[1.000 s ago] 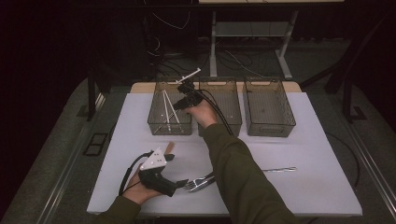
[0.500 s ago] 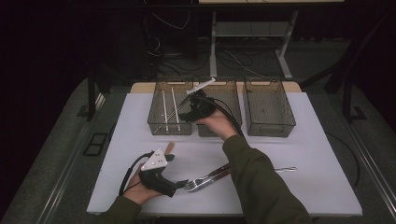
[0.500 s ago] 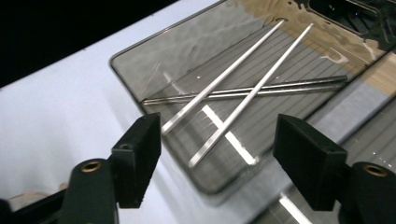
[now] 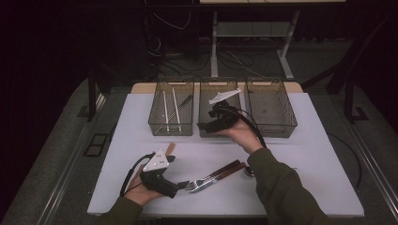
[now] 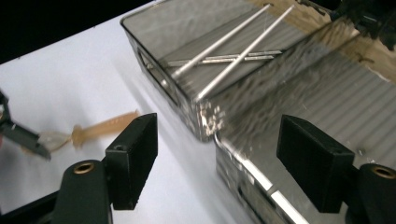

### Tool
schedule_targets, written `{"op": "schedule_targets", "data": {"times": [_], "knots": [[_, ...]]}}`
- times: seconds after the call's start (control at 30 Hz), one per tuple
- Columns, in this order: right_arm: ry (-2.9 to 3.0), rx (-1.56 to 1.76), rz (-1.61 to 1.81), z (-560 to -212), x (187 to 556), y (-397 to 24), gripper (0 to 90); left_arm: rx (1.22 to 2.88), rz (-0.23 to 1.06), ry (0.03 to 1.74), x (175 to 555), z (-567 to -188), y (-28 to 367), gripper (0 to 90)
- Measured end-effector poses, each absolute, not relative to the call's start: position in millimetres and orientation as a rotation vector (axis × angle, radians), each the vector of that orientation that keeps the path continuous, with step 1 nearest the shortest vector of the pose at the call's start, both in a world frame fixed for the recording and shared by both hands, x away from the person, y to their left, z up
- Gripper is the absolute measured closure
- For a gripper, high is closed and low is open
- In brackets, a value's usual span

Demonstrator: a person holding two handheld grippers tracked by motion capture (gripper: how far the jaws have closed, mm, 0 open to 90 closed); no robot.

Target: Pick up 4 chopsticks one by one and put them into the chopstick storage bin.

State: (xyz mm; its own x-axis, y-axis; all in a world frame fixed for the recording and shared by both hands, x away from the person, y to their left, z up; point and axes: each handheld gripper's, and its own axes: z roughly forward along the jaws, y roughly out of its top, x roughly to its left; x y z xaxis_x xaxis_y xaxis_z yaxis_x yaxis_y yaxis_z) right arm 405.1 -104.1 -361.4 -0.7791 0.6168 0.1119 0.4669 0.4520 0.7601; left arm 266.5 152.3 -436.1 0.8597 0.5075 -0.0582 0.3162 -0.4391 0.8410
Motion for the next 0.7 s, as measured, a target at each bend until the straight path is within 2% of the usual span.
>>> {"op": "schedule_targets", "data": {"times": [0.7], "knots": [[2.515, 0.991, 1.273, -382.1, 361.9, -180.8, 28.2, 2.067, 0.247, 0.620, 267.9, -437.4, 153.2, 0.0]]}}
